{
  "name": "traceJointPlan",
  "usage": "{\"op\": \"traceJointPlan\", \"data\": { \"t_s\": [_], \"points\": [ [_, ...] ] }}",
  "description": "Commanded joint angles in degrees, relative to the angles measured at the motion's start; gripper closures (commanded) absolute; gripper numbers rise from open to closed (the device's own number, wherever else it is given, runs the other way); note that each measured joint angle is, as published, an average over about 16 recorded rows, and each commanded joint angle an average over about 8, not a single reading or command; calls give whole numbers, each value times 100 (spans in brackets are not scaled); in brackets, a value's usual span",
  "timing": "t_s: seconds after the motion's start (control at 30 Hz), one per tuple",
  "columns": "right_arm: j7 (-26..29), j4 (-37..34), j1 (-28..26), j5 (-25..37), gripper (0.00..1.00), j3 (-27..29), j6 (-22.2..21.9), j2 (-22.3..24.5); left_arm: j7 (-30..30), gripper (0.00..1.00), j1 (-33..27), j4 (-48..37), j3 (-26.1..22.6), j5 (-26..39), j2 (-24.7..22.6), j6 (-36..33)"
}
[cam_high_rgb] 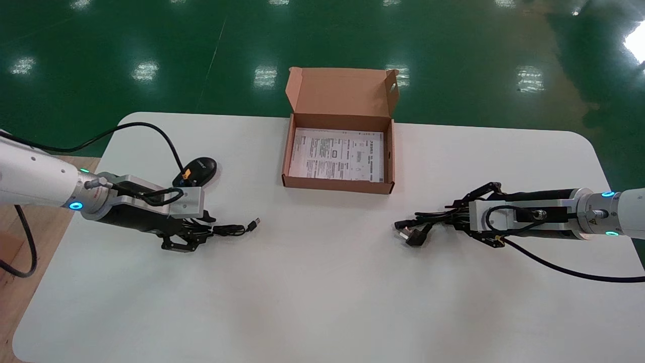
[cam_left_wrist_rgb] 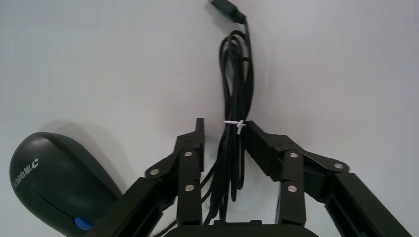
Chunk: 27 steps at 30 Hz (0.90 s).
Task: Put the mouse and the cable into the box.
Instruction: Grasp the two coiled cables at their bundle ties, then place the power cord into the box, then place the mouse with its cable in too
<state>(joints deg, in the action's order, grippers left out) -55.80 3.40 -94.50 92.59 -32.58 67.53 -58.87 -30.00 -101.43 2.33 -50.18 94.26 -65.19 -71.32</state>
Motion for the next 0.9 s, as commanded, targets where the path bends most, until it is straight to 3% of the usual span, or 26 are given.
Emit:
{"op": "traceJointPlan", "data": {
  "t_s": [0.03, 0.33, 0.57, 0.7, 0.9],
  "points": [
    [0, 0, 1, 0, 100, 0, -1, 0, 0, 100, 0, 1, 0, 1, 1, -1],
    [4, 46, -84, -46, 100, 33, 28, 25, 0, 100, -203, 57, 86, -131, 116, -55],
    [107, 280, -543, -262, 100, 186, 106, 10, 155, 100, -1111, 341, -93, 173, 319, -153],
    [195, 440, -750, -357, 100, 253, 25, -168, 453, 100, -1684, 517, -200, 376, 317, -22],
    [388, 590, -839, -408, 100, 278, -233, -710, 489, 100, -2193, 970, 68, 42, 395, 239]
  ]
}}
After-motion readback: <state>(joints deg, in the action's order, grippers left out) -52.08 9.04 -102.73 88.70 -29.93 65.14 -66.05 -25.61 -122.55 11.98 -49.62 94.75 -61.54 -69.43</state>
